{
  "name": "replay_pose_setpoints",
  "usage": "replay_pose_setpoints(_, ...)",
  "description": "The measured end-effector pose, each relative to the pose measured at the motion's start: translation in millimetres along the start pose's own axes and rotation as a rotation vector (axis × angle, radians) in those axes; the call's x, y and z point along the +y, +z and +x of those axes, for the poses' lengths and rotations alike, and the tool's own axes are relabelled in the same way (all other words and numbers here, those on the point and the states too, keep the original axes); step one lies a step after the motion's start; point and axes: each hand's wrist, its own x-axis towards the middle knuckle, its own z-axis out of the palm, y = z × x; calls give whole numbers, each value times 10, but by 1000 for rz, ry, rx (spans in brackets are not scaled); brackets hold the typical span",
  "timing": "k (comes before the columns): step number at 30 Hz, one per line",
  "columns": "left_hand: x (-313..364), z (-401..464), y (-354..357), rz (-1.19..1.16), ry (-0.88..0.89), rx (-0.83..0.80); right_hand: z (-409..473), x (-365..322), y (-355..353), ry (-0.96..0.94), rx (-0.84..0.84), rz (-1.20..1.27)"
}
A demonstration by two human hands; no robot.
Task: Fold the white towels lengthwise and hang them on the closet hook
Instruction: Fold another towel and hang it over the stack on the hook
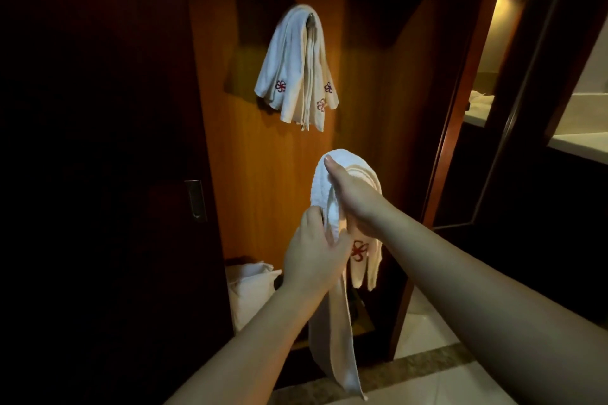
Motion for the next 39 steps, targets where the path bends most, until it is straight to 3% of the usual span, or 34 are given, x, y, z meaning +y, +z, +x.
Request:
replay_pose_setpoints(3, -75, 70, -119, 61, -21, 70, -55, -29, -63, 28, 45, -45)
replay_pose_setpoints(6, -190, 165, -306, 234, 103, 199, -111, -25, -155, -35, 179, -91)
replay_pose_setpoints(10, -264, 120, -292, 381, 255, 207, -151, 10, -120, -87, 251, 1)
replay_pose_setpoints(14, -472, -22, -123, 133, 19, 138, -129, -21, -97, -94, 248, 216)
replay_pose_setpoints(16, -596, -73, -77, 125, -47, 121, -117, -58, -104, -49, 298, 400)
replay_pose_setpoints(20, -699, -145, -46, 255, -50, 119, -100, -97, -113, -8, 320, 591)
replay_pose_setpoints(25, -622, -202, 16, 350, 156, 194, -53, -103, -109, 18, 230, 755)
replay_pose_setpoints(30, -748, -240, 140, 175, -40, 153, -2, -212, -89, 2, 255, 721)
replay_pose_setpoints(35, -1050, -237, 148, 270, -214, 135, 67, -496, -264, -79, 259, 813)
replay_pose_setpoints(39, -1292, -228, -2, 110, -445, 174, 100, -608, -456, -85, 355, 857)
